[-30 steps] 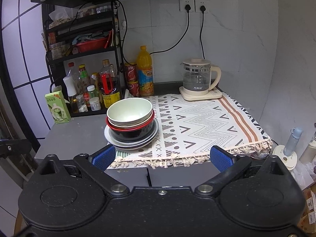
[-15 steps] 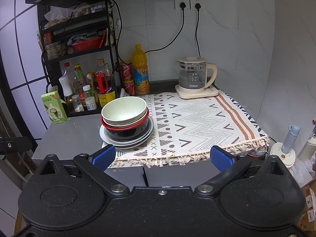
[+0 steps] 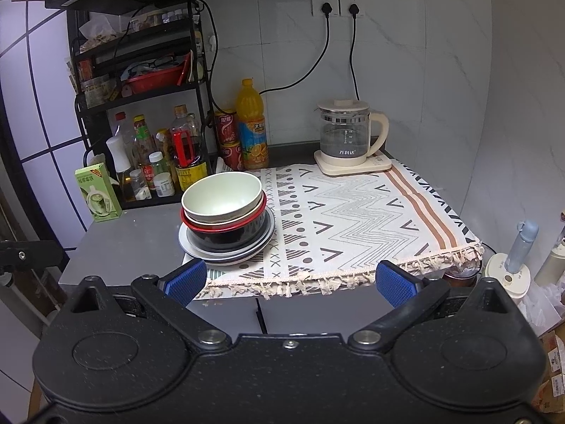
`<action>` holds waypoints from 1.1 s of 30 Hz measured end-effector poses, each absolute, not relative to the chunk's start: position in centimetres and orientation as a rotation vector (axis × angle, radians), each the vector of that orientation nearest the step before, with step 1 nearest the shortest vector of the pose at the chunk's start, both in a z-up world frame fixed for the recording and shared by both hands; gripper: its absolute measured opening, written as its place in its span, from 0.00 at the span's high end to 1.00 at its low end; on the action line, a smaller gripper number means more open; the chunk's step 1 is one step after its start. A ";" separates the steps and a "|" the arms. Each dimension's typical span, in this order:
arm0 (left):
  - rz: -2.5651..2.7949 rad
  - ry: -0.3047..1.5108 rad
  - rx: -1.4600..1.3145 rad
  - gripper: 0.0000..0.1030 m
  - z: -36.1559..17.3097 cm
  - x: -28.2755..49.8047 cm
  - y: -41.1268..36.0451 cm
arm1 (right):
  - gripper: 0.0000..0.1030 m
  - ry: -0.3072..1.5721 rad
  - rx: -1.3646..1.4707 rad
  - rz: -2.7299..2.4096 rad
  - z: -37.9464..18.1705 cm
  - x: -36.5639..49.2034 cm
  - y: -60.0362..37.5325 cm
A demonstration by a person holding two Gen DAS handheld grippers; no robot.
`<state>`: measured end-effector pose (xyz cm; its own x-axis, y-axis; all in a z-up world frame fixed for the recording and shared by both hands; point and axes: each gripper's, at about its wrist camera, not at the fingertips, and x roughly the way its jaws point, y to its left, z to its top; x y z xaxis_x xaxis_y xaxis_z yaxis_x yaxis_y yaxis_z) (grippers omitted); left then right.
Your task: Organize plates and bowls
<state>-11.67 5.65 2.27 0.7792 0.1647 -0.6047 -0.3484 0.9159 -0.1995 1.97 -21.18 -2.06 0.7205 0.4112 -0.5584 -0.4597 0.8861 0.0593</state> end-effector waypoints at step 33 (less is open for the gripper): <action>0.268 0.665 -0.311 0.01 2.5 -9.7 4.8 | 0.00 0.628 -0.095 0.510 -1.3 3.0 -22.0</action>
<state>-9.66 4.80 2.46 0.7560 0.1434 -0.6387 -0.3398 0.9199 -0.1956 3.00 -21.96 -1.35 0.6906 0.4269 -0.5837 -0.4834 0.8729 0.0664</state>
